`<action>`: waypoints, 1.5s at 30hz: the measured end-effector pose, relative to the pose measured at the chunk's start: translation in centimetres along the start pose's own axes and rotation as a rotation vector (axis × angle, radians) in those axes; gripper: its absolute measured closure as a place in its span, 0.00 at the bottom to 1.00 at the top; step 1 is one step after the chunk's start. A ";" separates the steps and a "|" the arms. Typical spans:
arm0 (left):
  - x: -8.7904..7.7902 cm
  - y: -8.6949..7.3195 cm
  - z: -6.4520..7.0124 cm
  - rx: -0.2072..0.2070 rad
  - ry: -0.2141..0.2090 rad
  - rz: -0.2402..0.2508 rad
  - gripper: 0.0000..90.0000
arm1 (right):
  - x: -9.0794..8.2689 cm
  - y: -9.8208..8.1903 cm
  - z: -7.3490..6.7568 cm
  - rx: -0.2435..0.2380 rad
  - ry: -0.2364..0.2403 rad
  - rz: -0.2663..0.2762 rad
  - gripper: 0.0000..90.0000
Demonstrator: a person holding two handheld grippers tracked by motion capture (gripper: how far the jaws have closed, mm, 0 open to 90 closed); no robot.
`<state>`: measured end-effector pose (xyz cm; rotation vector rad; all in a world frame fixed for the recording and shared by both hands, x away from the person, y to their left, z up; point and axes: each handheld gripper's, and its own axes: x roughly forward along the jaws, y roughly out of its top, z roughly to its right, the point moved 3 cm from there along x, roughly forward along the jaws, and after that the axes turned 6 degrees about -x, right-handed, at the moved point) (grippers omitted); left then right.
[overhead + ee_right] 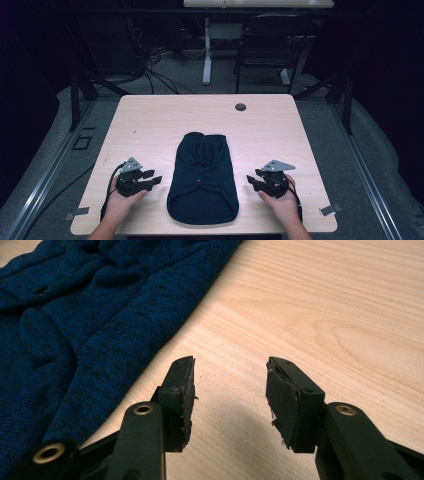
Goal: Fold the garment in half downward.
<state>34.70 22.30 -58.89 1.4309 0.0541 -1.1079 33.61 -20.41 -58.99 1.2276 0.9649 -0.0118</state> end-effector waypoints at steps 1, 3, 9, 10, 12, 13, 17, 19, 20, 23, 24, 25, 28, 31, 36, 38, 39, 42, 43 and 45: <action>0.0 0.0 0.0 0.000 0.000 0.002 0.61 | 0.0 0.0 0.0 -0.001 0.000 -0.001 0.60; 0.0 0.0 0.0 -0.001 -0.001 0.001 0.61 | 0.0 0.0 0.0 -0.003 -0.001 -0.004 0.60; 0.0 0.0 0.3 -0.008 -0.008 -0.011 0.62 | 0.2 0.1 -0.2 -0.001 0.014 -0.008 0.59; 0.0 0.0 0.3 -0.003 -0.008 -0.014 0.63 | 0.2 0.2 -0.3 -0.005 0.014 -0.016 0.59; 0.0 0.1 0.4 -0.003 -0.019 -0.016 0.64 | 0.1 0.3 -0.3 -0.016 0.018 -0.022 0.59; 0.0 0.1 0.5 -0.011 -0.031 -0.013 0.64 | 0.2 0.5 -0.5 -0.020 0.021 -0.015 0.59; 0.2 0.7 0.7 -0.015 -0.052 -0.015 0.65 | 0.2 1.1 -1.2 -0.066 0.048 -0.042 0.58; 0.3 0.8 0.7 -0.024 -0.062 -0.018 0.65 | 0.4 1.4 -1.5 -0.074 0.053 -0.052 0.58; 0.4 0.9 0.7 -0.021 -0.063 -0.020 0.65 | 0.4 1.4 -1.5 -0.074 0.053 -0.052 0.58; 0.6 1.3 0.9 -0.003 -0.048 -0.027 0.65 | 0.6 1.9 -1.7 -0.081 0.071 -0.054 0.60; 0.7 1.5 1.0 0.001 -0.044 -0.029 0.64 | 0.7 2.3 -1.7 -0.087 0.070 -0.055 0.62; 0.7 1.7 1.1 0.006 -0.047 -0.030 0.64 | 0.7 2.3 -1.7 -0.087 0.070 -0.055 0.62; 1.0 2.2 1.2 0.026 -0.045 -0.037 0.64 | 0.8 2.8 -1.8 -0.096 0.074 -0.062 0.64; 1.3 2.8 1.5 0.029 -0.049 -0.036 0.62 | 1.0 3.4 -2.0 -0.095 0.083 -0.057 0.66; 1.6 4.1 2.0 0.054 -0.061 -0.039 0.64 | 1.2 4.6 -2.2 -0.121 0.091 -0.064 0.68; 1.6 5.1 2.3 0.063 -0.062 -0.037 0.65 | 1.2 5.2 -2.2 -0.133 0.095 -0.068 0.69; 1.6 5.1 2.3 0.063 -0.062 -0.037 0.66 | 1.2 5.5 -2.2 -0.136 0.096 -0.073 0.69; 1.9 6.1 2.4 0.069 -0.080 -0.043 0.67 | 1.3 6.4 -2.0 -0.145 0.100 -0.075 0.70; 2.0 6.5 2.4 0.075 -0.079 -0.045 0.67 | 1.3 6.4 -2.0 -0.145 0.100 -0.075 0.70; 2.4 7.0 2.4 0.090 -0.072 -0.053 0.68 | 1.6 6.9 -1.8 -0.150 0.102 -0.078 0.70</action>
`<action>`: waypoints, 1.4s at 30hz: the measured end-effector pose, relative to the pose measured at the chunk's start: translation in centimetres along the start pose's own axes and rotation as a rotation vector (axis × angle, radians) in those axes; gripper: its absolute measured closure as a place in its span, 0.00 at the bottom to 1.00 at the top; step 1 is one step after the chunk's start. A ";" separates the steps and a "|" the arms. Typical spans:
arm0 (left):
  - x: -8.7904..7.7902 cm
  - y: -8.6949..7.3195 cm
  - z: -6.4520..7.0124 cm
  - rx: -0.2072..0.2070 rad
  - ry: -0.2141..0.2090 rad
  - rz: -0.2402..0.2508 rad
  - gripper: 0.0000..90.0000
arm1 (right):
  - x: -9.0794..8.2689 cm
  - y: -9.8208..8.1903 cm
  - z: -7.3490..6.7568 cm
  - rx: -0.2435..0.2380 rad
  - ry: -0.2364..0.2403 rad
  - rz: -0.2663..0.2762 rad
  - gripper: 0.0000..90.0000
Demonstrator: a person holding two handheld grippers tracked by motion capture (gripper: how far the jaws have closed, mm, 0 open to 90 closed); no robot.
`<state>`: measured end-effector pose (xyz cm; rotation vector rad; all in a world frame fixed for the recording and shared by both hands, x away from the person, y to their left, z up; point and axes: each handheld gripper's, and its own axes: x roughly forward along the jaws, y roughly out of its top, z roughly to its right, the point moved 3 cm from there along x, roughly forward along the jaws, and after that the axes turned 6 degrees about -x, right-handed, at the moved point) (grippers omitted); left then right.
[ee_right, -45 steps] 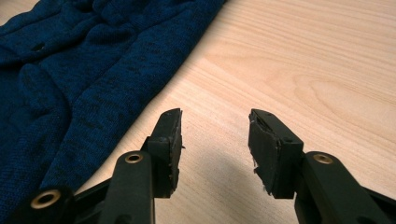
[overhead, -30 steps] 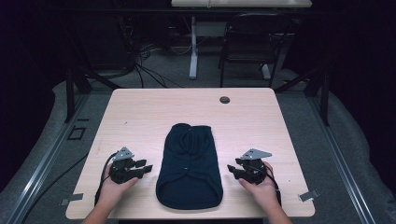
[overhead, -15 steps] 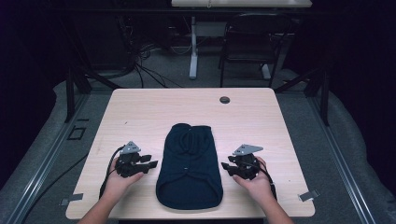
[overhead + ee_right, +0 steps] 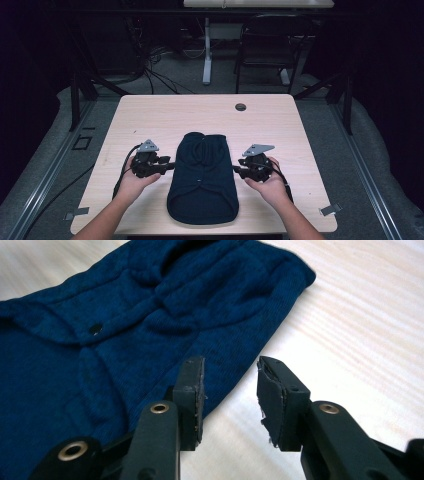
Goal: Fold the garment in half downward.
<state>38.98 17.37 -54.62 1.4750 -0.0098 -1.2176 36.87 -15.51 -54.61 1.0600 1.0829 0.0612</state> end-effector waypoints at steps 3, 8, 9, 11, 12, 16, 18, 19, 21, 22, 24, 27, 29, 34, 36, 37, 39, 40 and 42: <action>0.9 0.7 -0.3 0.000 0.001 -0.008 0.70 | 1.0 0.8 0.6 0.019 0.007 -0.002 0.71; 3.1 1.4 -0.9 -0.005 0.005 -0.032 0.72 | 3.1 1.6 1.3 0.023 0.012 -0.024 0.71; 3.5 1.5 -1.0 -0.008 0.009 -0.040 0.72 | 3.5 1.8 1.5 0.028 0.012 -0.024 0.71; 4.3 1.7 -1.3 -0.010 0.015 -0.047 0.72 | 4.0 1.9 1.7 0.033 0.013 -0.023 0.71; 4.6 1.9 -1.5 -0.017 0.020 -0.053 0.72 | 4.7 2.2 2.1 0.027 0.012 -0.041 0.71; 5.8 2.4 -2.2 -0.023 0.050 -0.060 0.69 | 6.2 2.6 3.0 0.033 -0.011 -0.054 0.68; 6.4 2.5 -2.4 -0.020 0.053 -0.067 0.69 | 6.5 2.6 3.1 0.036 -0.015 -0.056 0.68; 6.7 2.4 -2.5 -0.016 0.056 -0.075 0.69 | 7.0 2.7 3.3 0.045 -0.013 -0.063 0.68; 7.1 2.2 -2.7 -0.006 0.062 -0.095 0.71 | 8.0 2.7 3.3 0.043 -0.012 -0.083 0.71; 7.4 2.1 -2.7 -0.005 0.067 -0.096 0.71 | 8.0 2.7 3.3 0.043 -0.012 -0.083 0.71; 7.8 1.9 -2.7 0.008 0.068 -0.112 0.74 | 8.7 2.5 3.2 0.045 0.004 -0.104 0.77; 8.1 1.7 -2.2 0.037 0.065 -0.128 0.76 | 9.0 2.3 3.1 0.026 0.014 -0.131 0.80; 8.2 1.6 -1.9 0.054 0.062 -0.143 0.77 | 8.9 2.2 3.0 0.010 0.015 -0.135 0.81; 7.7 1.2 -0.9 0.102 0.056 -0.184 0.77 | 8.4 2.0 2.1 -0.039 0.029 -0.169 0.82; 7.4 0.9 -0.6 0.118 0.048 -0.190 0.77 | 8.1 1.9 1.8 -0.053 0.040 -0.179 0.82; 7.3 0.7 -0.5 0.118 0.043 -0.190 0.77 | 8.1 1.9 1.8 -0.053 0.040 -0.179 0.82; 7.1 0.7 -0.4 0.126 0.035 -0.196 0.76 | 7.7 1.7 1.3 -0.059 0.055 -0.185 0.80; 6.9 0.8 -0.4 0.124 0.033 -0.198 0.76 | 7.7 1.7 1.3 -0.059 0.055 -0.185 0.80; 6.7 1.2 -0.5 0.125 0.031 -0.185 0.74 | 7.0 2.2 1.4 -0.085 0.049 -0.184 0.78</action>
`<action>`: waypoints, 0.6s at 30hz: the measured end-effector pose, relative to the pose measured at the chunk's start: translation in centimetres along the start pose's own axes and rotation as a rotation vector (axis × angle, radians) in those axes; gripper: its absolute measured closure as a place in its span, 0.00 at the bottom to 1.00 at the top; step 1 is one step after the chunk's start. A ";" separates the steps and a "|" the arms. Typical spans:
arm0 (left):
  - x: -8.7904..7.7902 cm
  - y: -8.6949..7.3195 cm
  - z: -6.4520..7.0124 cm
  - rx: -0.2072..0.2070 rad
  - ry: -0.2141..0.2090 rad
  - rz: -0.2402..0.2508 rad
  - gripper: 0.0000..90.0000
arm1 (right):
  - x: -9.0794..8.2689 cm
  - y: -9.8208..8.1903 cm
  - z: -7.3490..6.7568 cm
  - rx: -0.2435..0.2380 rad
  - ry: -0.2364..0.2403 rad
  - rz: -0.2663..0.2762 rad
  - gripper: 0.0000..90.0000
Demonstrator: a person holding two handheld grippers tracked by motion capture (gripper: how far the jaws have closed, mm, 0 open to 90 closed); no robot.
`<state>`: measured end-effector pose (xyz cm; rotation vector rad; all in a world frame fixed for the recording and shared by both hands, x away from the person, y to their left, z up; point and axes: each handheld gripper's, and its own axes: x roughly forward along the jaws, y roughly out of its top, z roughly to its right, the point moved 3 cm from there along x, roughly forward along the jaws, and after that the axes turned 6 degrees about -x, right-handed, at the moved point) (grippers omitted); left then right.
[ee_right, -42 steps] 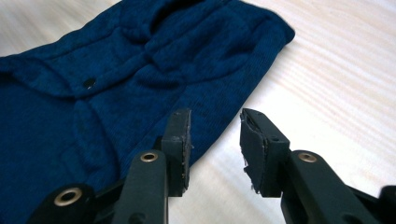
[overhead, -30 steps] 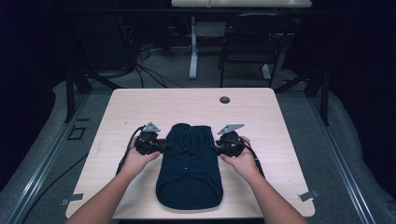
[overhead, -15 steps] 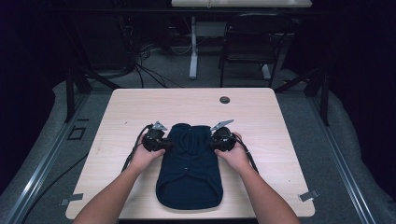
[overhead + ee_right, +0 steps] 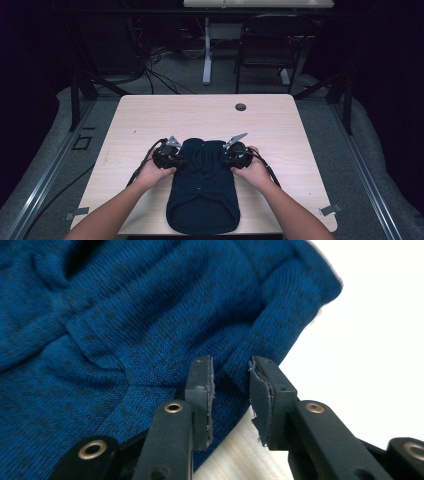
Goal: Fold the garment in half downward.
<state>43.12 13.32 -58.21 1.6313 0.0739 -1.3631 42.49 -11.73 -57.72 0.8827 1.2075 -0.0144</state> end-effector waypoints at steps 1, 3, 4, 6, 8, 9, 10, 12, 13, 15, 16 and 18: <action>-0.2 0.3 -0.2 0.008 0.008 0.001 0.74 | 0.0 0.0 0.0 0.000 0.000 0.000 0.78; -0.6 1.7 -0.8 0.019 0.022 0.017 0.72 | -0.8 1.0 0.9 -0.005 -0.007 0.019 0.77; -0.6 1.7 -0.8 0.019 0.022 0.017 0.72 | -1.0 1.5 1.2 -0.003 -0.014 0.027 0.76; -0.8 3.0 -1.5 0.024 0.034 0.020 0.72 | -1.1 2.6 2.2 -0.023 -0.022 0.036 0.73; -0.6 4.0 -2.1 0.021 0.046 0.027 0.72 | -1.1 3.1 2.6 -0.024 -0.034 0.043 0.72; -0.5 4.4 -2.4 0.028 0.054 0.025 0.73 | -0.7 4.1 3.4 -0.039 -0.042 0.046 0.71; -0.3 4.8 -2.7 0.025 0.059 0.026 0.73 | -0.7 4.1 3.4 -0.039 -0.042 0.046 0.71; 0.5 5.8 -3.2 0.051 0.057 0.008 0.71 | 0.2 5.1 4.2 -0.076 -0.048 0.028 0.71; 0.5 5.8 -3.2 0.051 0.057 0.008 0.71 | 0.2 5.1 4.2 -0.076 -0.048 0.028 0.71; 1.1 6.3 -3.4 0.064 0.063 0.000 0.70 | 1.4 5.5 4.7 -0.103 -0.024 0.004 0.70; 1.6 6.6 -3.5 0.074 0.057 -0.010 0.70 | 1.7 5.6 4.7 -0.107 -0.009 -0.008 0.70; 1.8 6.7 -3.5 0.085 0.059 -0.010 0.68 | 2.5 5.7 4.7 -0.128 -0.005 -0.028 0.68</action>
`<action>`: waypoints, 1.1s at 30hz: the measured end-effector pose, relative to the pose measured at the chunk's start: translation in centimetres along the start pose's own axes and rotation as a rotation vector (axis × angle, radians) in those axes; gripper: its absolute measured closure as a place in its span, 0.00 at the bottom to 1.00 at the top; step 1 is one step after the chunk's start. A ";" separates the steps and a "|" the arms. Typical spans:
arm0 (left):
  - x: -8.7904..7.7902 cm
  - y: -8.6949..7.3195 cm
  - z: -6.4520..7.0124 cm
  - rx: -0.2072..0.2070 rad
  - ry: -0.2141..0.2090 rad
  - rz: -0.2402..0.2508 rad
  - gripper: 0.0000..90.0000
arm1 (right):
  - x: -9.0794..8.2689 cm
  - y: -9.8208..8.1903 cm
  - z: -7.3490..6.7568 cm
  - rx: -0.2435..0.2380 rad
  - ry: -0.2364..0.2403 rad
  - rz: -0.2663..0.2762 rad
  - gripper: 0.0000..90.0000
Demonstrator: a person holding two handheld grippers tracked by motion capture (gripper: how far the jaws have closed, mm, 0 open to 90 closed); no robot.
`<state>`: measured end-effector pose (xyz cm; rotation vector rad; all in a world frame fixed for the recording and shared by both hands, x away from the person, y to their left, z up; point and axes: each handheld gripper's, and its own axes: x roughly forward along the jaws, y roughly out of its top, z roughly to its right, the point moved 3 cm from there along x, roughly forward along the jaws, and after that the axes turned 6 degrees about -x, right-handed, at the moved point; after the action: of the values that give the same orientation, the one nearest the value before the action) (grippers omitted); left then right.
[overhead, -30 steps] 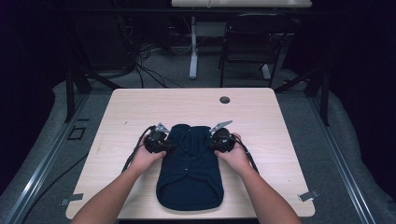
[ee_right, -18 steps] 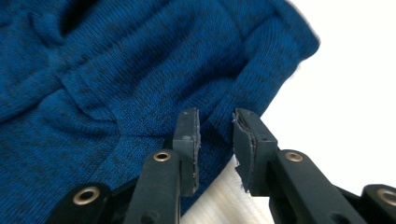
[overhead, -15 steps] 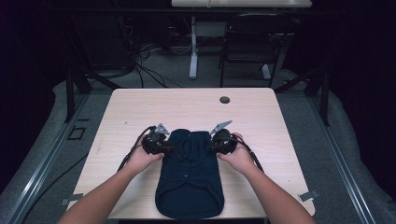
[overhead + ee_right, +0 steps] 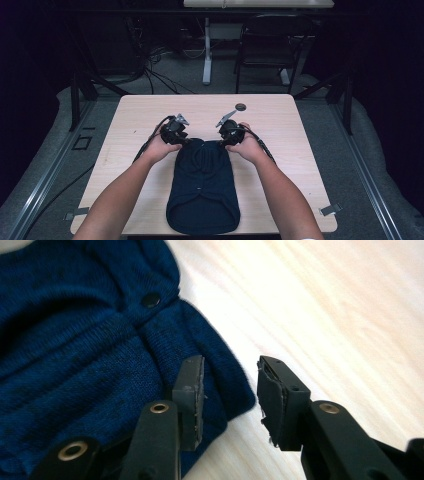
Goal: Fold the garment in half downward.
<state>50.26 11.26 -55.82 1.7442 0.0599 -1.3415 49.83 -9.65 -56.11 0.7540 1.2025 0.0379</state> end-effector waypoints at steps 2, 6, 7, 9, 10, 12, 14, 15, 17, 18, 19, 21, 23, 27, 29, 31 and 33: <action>0.8 0.1 -0.1 0.005 0.001 -0.022 0.65 | 0.6 0.0 0.0 -0.008 0.023 -0.027 0.67; 1.6 -0.3 -0.4 0.001 0.009 -0.067 0.64 | 1.4 -0.2 0.1 -0.029 0.025 -0.045 0.65; 1.9 -0.4 -0.5 0.004 0.022 -0.075 0.63 | 1.6 -0.2 0.2 -0.038 0.019 -0.052 0.64; 2.4 -0.6 -0.2 0.027 0.037 -0.087 0.63 | 1.8 -0.3 0.1 -0.040 0.022 -0.058 0.65; 2.4 -0.6 -0.1 0.047 0.044 -0.094 0.64 | 1.9 -0.3 0.1 -0.054 0.022 -0.059 0.66; 2.4 -0.6 0.0 0.046 0.053 -0.095 0.64 | 1.9 -0.4 0.0 -0.052 0.035 -0.050 0.70; 2.4 -0.6 0.0 0.040 0.043 -0.097 0.66 | 1.9 -0.4 0.0 -0.052 0.052 -0.064 0.74; 2.4 -0.6 0.1 0.040 0.041 -0.100 0.70 | 1.8 -0.4 -0.1 -0.054 0.059 -0.076 0.81; 2.5 -0.6 0.3 0.048 0.046 -0.102 0.76 | 1.7 -0.3 -0.2 -0.060 0.047 -0.091 0.83; 2.5 -0.6 0.5 0.057 0.055 -0.105 0.78 | 1.7 -0.2 -0.4 -0.060 0.043 -0.103 0.85; 2.5 -0.6 0.6 0.063 0.062 -0.111 0.78 | 1.7 -0.2 -0.4 -0.060 0.043 -0.103 0.85; 2.5 -0.6 0.8 0.069 0.077 -0.114 0.82 | 1.7 -0.1 -0.6 -0.058 0.035 -0.108 0.87; 2.5 -0.5 0.9 0.078 0.087 -0.120 0.86 | 1.6 -0.1 -0.7 -0.074 0.023 -0.129 0.88; 2.5 -0.5 1.1 0.074 0.100 -0.124 0.88 | 1.5 -0.1 -0.7 -0.072 0.027 -0.139 0.89; 2.5 -0.5 1.1 0.074 0.102 -0.124 0.88 | 1.4 -0.1 -0.8 -0.078 0.024 -0.142 0.90; 2.5 -0.5 1.1 0.083 0.104 -0.126 0.88 | 1.4 -0.1 -0.9 -0.080 0.016 -0.136 0.90; 2.5 -0.5 1.1 0.080 0.101 -0.120 0.89 | 1.3 -0.2 -0.9 -0.084 0.011 -0.135 0.90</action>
<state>50.23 9.71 -58.06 1.9008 0.1724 -1.3571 49.49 -8.76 -57.44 0.5987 1.2518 -0.0190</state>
